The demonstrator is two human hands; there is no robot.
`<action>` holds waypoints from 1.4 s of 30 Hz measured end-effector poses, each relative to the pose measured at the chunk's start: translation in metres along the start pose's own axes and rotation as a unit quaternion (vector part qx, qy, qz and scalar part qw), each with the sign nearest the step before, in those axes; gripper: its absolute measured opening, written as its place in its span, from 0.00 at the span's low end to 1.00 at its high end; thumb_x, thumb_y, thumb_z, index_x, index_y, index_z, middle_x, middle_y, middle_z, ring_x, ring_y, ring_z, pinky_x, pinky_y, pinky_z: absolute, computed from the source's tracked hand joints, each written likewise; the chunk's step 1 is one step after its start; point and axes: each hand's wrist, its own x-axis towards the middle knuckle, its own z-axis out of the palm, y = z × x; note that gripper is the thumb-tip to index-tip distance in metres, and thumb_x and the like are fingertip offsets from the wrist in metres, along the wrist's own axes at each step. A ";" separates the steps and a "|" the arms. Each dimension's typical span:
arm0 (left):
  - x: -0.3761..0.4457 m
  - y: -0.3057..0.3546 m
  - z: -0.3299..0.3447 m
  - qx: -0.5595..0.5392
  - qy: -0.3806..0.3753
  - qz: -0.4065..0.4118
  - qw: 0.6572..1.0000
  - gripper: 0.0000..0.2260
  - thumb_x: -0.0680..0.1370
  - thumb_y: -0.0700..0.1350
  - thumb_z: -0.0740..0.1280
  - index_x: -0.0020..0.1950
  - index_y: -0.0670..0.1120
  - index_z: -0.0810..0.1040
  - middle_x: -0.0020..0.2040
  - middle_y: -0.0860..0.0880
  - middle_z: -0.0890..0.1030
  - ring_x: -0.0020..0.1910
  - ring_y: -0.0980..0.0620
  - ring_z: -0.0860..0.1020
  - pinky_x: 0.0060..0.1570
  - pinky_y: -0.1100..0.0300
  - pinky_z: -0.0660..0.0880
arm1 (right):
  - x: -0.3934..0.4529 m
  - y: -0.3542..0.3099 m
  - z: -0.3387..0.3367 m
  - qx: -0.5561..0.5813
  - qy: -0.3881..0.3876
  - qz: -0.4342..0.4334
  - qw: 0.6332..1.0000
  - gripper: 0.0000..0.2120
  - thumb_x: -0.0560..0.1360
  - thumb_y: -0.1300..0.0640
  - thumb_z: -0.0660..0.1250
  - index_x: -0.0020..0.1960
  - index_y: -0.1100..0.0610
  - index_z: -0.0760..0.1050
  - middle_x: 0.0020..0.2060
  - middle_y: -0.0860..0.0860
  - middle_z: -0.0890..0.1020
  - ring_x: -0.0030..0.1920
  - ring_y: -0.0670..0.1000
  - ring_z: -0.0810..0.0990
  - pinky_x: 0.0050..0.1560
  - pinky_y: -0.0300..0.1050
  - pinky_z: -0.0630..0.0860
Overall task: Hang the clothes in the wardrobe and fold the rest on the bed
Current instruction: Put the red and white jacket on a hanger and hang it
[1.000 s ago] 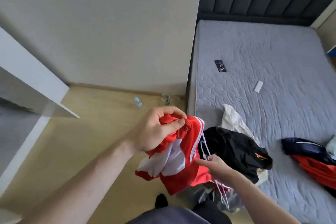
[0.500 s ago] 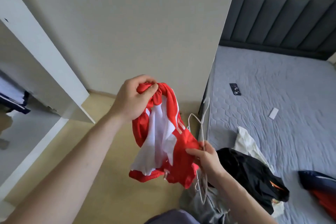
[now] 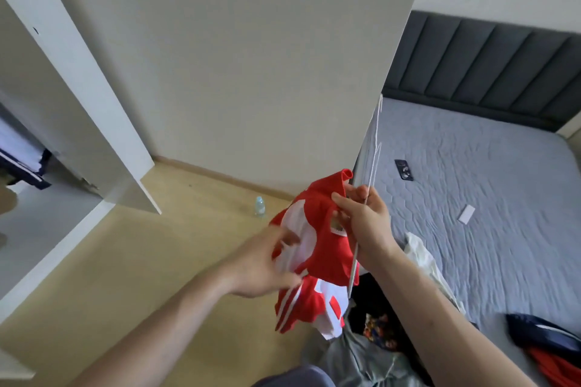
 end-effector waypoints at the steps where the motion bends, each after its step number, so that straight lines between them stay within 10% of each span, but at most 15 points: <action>1: -0.007 0.010 0.011 -0.026 -0.037 0.018 0.999 0.28 0.64 0.64 0.77 0.61 0.63 0.73 0.58 0.64 0.78 0.58 0.65 0.78 0.54 0.69 0.75 | -0.002 0.002 0.004 -0.004 0.007 -0.003 1.000 0.21 0.77 0.73 0.70 0.42 0.53 0.64 0.47 0.55 0.82 0.29 0.47 0.81 0.31 0.38 0.79; 8: -0.014 0.023 0.034 -0.110 0.146 0.023 0.983 0.02 0.76 0.56 0.70 0.46 0.59 0.80 0.44 0.63 0.84 0.43 0.62 0.83 0.47 0.60 0.80 | -0.014 0.008 0.006 -0.006 0.039 -0.040 0.998 0.19 0.77 0.71 0.71 0.42 0.53 0.65 0.52 0.54 0.81 0.34 0.50 0.85 0.37 0.38 0.81; 23: -0.001 0.043 -0.028 -0.434 0.092 0.032 0.895 0.16 0.86 0.44 0.60 0.59 0.30 0.75 0.52 0.40 0.80 0.53 0.46 0.77 0.60 0.48 0.72 | -0.041 0.009 -0.051 -0.125 0.010 -0.109 0.986 0.19 0.75 0.73 0.72 0.48 0.56 0.64 0.62 0.50 0.84 0.51 0.58 0.88 0.48 0.45 0.84; 29: -0.007 0.060 -0.056 -0.401 0.001 0.061 0.914 0.15 0.87 0.42 0.58 0.65 0.34 0.78 0.63 0.37 0.81 0.60 0.47 0.81 0.64 0.56 0.75 | -0.054 0.019 -0.040 -0.304 -0.090 -0.139 0.938 0.24 0.68 0.54 0.83 0.55 0.53 0.71 0.61 0.42 0.83 0.61 0.45 0.83 0.54 0.43 0.82; 34: -0.012 0.070 -0.077 -0.342 -0.010 0.075 0.937 0.11 0.86 0.43 0.60 0.55 0.47 0.84 0.54 0.55 0.86 0.54 0.60 0.83 0.54 0.70 0.76 | -0.060 0.025 -0.002 -0.404 -0.088 -0.127 0.901 0.32 0.61 0.40 0.81 0.47 0.58 0.68 0.37 0.50 0.79 0.37 0.50 0.78 0.42 0.54 0.79; 37: -0.006 0.059 -0.090 -0.274 0.039 0.099 0.956 0.15 0.87 0.46 0.60 0.50 0.36 0.77 0.43 0.46 0.77 0.44 0.50 0.75 0.49 0.57 0.72 | -0.057 0.026 0.007 -0.342 -0.106 -0.116 0.926 0.29 0.67 0.42 0.74 0.46 0.64 0.66 0.36 0.52 0.71 0.37 0.51 0.70 0.40 0.60 0.73; 42: -0.001 0.020 -0.077 -0.134 0.145 0.085 0.977 0.15 0.86 0.49 0.62 0.46 0.41 0.78 0.37 0.49 0.76 0.36 0.55 0.72 0.42 0.57 0.70 | -0.056 0.023 0.024 -0.265 -0.131 -0.164 0.941 0.18 0.79 0.51 0.67 0.39 0.49 0.59 0.32 0.43 0.62 0.33 0.46 0.61 0.32 0.36 0.63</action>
